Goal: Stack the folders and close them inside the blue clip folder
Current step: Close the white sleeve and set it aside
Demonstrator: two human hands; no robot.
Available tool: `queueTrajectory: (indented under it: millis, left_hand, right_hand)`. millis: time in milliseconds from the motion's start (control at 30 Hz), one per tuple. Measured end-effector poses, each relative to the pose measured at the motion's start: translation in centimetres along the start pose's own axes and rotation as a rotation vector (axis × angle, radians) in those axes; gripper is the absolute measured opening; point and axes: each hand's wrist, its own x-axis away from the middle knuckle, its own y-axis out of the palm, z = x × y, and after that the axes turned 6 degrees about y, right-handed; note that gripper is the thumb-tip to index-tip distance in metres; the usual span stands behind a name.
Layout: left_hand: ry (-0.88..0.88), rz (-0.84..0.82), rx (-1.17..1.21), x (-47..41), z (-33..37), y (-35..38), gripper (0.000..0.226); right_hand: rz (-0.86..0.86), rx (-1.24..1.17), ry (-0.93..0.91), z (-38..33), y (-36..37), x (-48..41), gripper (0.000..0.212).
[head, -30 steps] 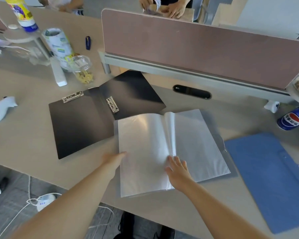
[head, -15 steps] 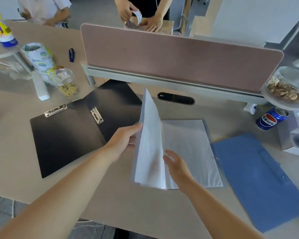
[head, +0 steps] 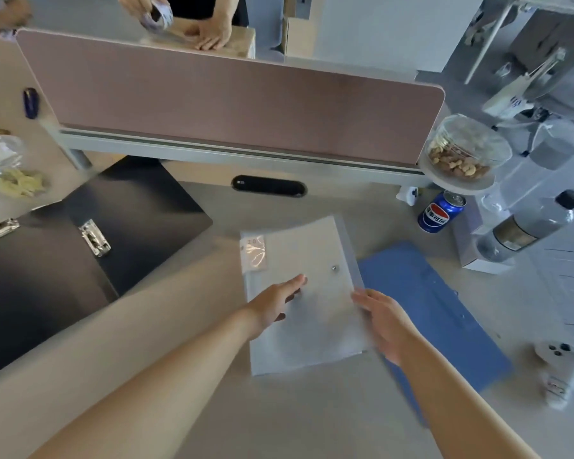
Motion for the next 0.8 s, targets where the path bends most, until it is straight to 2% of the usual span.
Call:
queueTrajectory:
  millis: [167, 300, 367, 500, 633, 733, 800]
  left_hand:
    - [-0.069, 0.121, 0.091, -2.4, -2.8, 0.0, 0.060]
    - [-0.041, 0.329, 0.318, -1.7, -2.3, -2.4, 0.049]
    - [-0.030, 0.491, 0.449, -0.6, -2.3, -5.0, 0.038]
    - [-0.022, 0.772, 0.717, 3.8, -3.3, -12.1, 0.048]
    - [-0.023, 0.971, 0.941, 9.6, -5.3, -18.6, 0.050]
    - [-0.095, 1.107, 1.051, 12.4, -7.4, -21.7, 0.053]
    - [-0.129, 1.213, 1.100, 13.5, -8.8, -22.9, 0.043]
  right_hand:
    - [0.188, 0.434, -0.046, 1.9, -1.1, -3.1, 0.015]
    - [0.323, 0.574, -0.135, 0.4, 1.5, -4.2, 0.047]
    - [0.262, 0.584, -0.192, -0.9, 4.3, -4.7, 0.045]
    - [0.028, 0.502, -0.254, -4.2, 12.3, -5.1, 0.032]
    - [-0.228, 0.238, -0.112, -6.9, 20.5, -4.5, 0.012]
    - [-0.296, 0.155, 0.011, -7.6, 25.1, -4.8, 0.007]
    - [-0.343, 0.170, 0.054, -7.6, 27.4, -5.1, 0.013]
